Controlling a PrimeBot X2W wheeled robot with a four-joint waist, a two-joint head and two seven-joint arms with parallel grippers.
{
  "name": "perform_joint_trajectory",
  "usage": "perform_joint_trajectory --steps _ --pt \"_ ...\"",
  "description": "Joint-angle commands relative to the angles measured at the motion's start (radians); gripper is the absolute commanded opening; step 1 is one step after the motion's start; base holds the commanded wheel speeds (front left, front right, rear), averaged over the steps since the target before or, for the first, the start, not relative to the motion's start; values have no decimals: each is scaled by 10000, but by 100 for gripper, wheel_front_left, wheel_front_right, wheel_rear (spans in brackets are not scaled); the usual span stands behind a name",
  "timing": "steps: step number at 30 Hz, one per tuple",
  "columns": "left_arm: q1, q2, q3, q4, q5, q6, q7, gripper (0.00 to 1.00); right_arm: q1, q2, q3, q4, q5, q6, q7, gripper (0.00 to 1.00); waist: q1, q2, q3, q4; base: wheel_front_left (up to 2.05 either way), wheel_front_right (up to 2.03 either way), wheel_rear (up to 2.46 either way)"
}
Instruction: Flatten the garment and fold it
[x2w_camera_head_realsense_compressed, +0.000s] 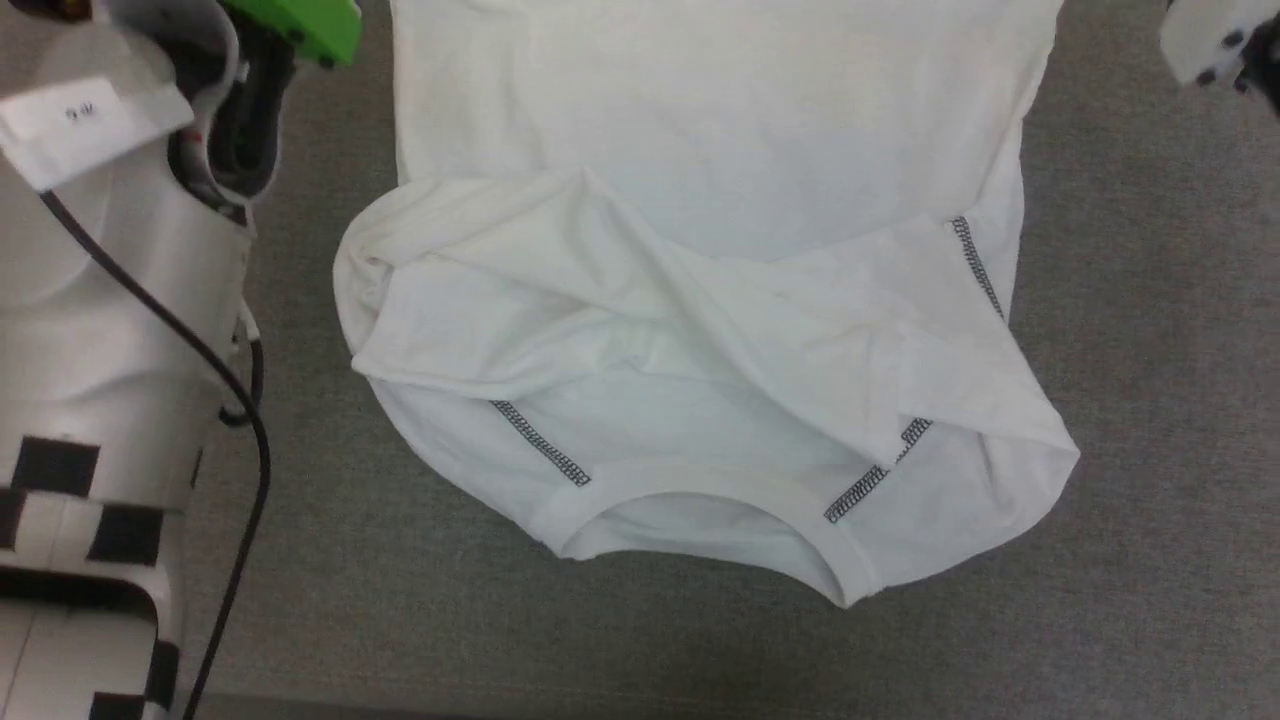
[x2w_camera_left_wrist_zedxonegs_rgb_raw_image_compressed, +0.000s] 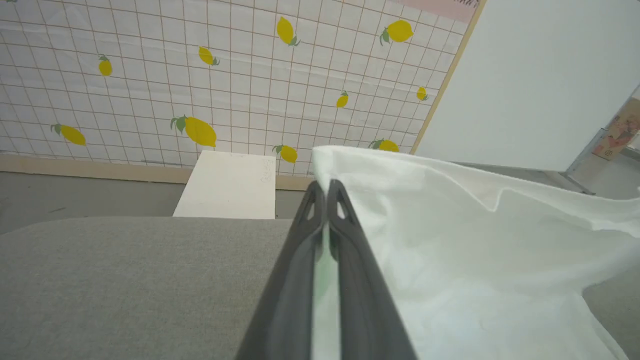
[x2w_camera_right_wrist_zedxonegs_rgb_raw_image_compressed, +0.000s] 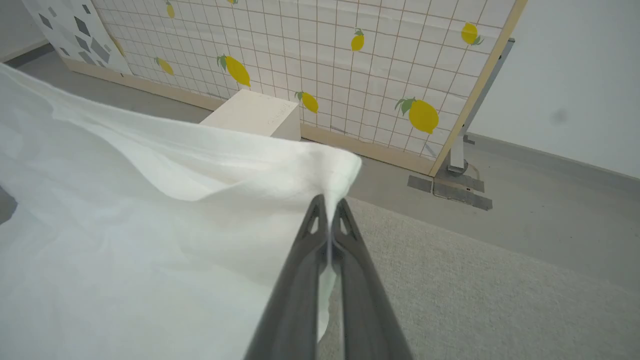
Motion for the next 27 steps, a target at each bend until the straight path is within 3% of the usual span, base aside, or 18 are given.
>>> perform_joint_trajectory --steps 1,8,12,20,27 --pt "538 66 -88 -197 -224 -67 -163 0 553 -35 -122 -206 178 -13 -35 0 0 0 -1330 92 0 0 0" --pt "2929 364 -314 -1068 -787 -50 -464 0 3215 236 -909 -1193 849 -13 157 0 0 0 -2572 152 0 0 0" --pt "4235 445 -274 -1722 -989 185 -653 0 4631 533 -1387 -1792 1041 -13 370 0 0 0 -3038 188 0 0 0" --pt "6749 446 -407 -3058 -1355 704 -820 0 7008 1214 -2124 -2816 1335 -13 707 0 0 0 -3627 261 0 0 0" --pt "8141 286 -464 -3409 -1736 987 -920 0 8375 1843 -2670 -3340 1383 -13 792 0 0 0 -3750 246 0 0 0"
